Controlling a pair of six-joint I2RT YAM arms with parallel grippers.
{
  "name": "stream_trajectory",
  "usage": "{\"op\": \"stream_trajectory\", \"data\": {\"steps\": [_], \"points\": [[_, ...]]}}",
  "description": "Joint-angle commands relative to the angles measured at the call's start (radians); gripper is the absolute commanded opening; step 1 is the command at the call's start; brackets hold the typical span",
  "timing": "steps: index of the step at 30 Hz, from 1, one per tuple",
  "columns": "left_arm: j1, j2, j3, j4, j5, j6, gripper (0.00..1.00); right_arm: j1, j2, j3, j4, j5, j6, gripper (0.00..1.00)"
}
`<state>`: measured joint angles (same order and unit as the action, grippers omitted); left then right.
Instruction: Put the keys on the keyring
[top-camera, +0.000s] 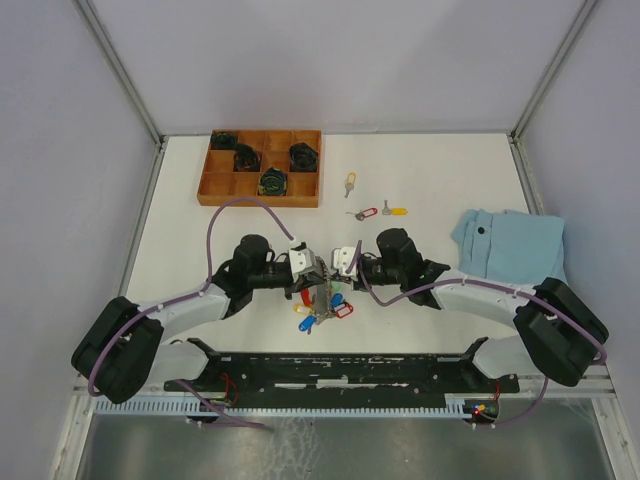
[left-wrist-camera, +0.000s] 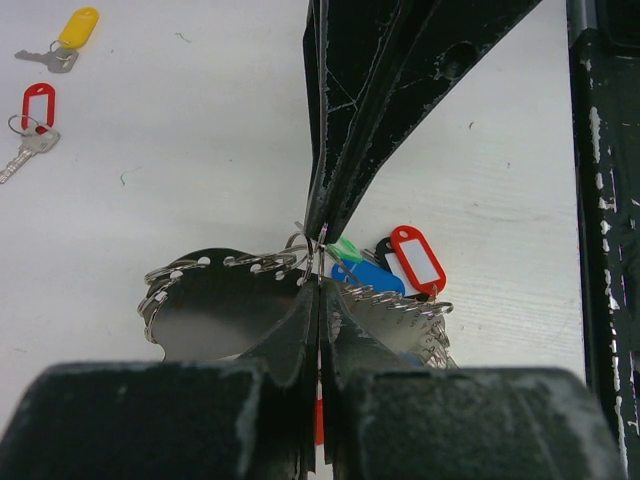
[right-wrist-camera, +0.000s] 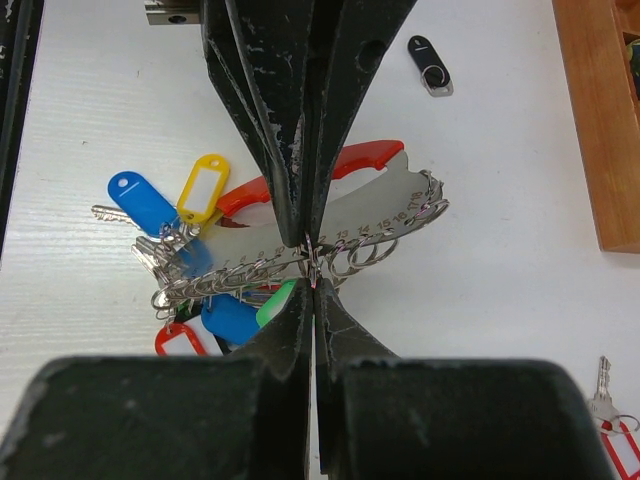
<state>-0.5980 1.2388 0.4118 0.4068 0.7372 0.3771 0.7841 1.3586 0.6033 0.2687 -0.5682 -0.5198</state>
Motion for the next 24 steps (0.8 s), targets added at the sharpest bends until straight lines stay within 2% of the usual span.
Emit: {"op": "stream_trajectory", "data": {"steps": [1,9,17,24], "points": [[-0.005,-0.01,0.003,0.089,0.047,0.008,0.03,0.001,0.006,0.02,0.052,-0.035,0.015,0.01],[-0.005,-0.009,0.002,0.092,0.041,0.006,0.03,0.0,0.002,0.019,0.057,-0.044,0.016,0.01],[-0.005,-0.015,-0.009,0.1,0.035,0.021,0.03,-0.003,-0.068,-0.009,0.002,-0.008,0.009,0.01],[-0.006,-0.026,-0.028,0.132,0.036,0.019,0.03,-0.003,-0.045,-0.013,0.029,-0.022,0.033,0.01]]}}
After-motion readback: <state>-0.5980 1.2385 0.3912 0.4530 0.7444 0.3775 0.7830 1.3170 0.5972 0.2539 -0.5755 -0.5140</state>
